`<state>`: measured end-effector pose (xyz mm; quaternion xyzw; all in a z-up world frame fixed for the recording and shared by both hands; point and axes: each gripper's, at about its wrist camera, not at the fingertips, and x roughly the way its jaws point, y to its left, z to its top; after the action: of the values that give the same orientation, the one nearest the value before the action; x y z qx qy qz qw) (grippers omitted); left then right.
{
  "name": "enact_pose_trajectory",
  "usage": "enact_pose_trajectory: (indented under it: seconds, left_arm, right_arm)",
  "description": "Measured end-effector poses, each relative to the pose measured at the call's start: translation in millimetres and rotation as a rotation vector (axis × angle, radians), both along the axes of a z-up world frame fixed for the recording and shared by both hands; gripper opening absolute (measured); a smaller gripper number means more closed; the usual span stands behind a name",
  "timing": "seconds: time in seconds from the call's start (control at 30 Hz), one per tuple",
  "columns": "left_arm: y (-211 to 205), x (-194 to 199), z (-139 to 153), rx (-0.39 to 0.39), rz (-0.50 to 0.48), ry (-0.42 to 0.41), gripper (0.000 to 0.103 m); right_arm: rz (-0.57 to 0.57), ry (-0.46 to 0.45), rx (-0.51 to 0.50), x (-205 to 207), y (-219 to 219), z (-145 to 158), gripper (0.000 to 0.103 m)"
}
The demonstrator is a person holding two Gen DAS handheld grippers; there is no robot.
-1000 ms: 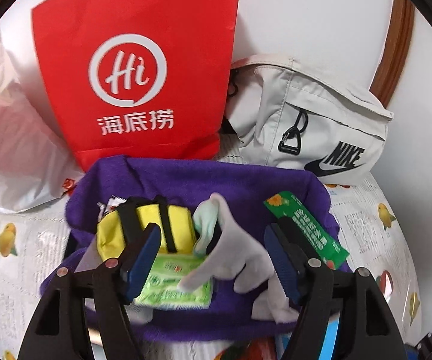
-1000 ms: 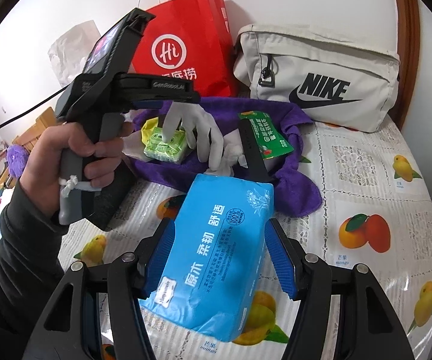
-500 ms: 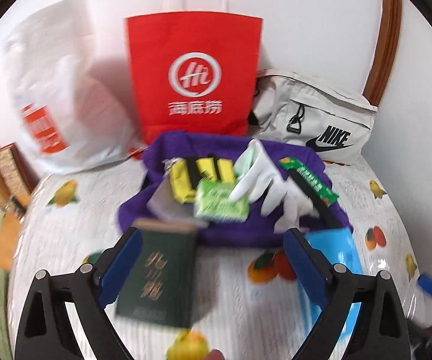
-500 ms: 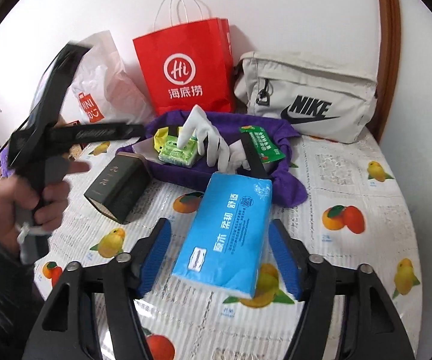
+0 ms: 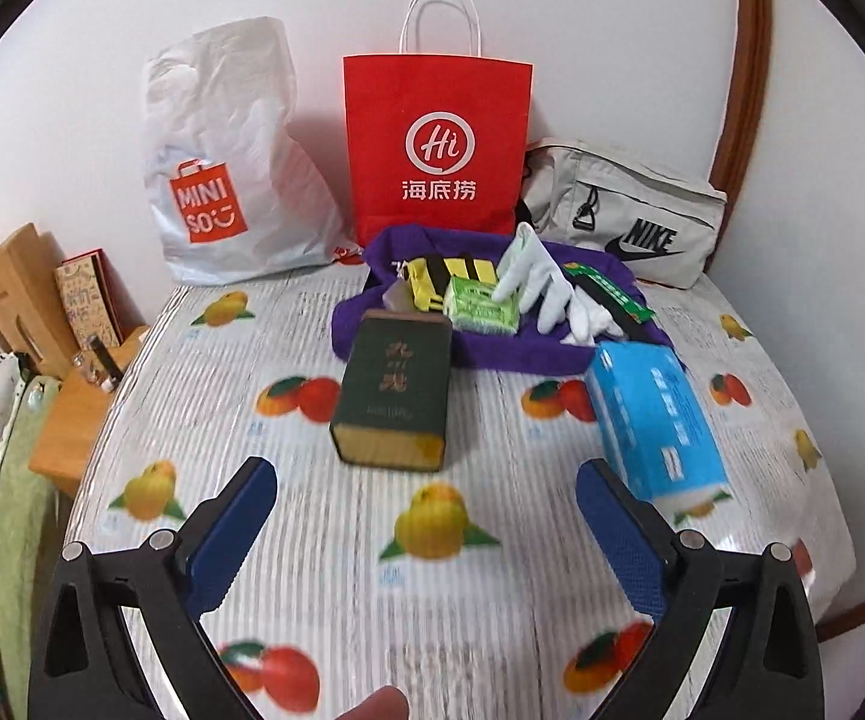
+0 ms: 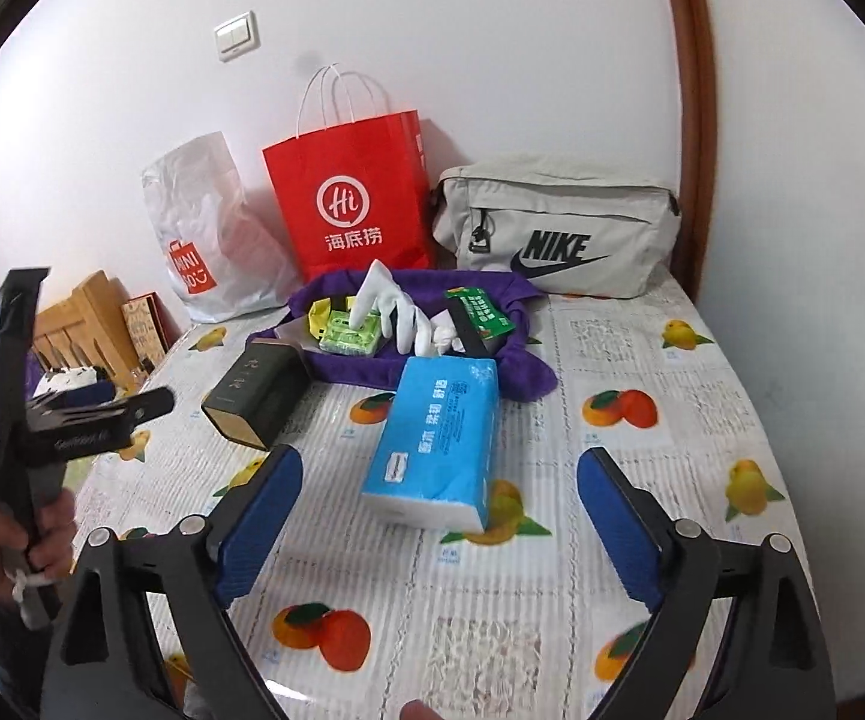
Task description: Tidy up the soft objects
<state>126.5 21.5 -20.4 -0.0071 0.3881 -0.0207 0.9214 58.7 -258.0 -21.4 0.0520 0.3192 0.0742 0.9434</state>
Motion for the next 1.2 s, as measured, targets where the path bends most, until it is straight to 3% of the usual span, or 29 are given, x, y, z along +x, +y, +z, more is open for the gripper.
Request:
enact_pose_trajectory:
  seconds: [0.33,0.57,0.83,1.2]
  left_arm:
    - [-12,-68,13,0.019,-0.009,-0.04,0.101]
    - [-18,-98,18,0.021,0.022,-0.058,0.101]
    - [-25,-114,23,0.047,0.044,-0.068,0.102]
    - [-27,-119,28,0.068,0.051,-0.085,0.102]
  right_arm:
    - [-0.027,-0.016,0.056,-41,7,5,0.103]
    - [0.006,0.0,0.014,-59,31,5,0.103]
    - [0.028,0.01,-0.048,-71,48,0,0.103]
    - [0.031,0.004,-0.053,-75,53,0,0.103]
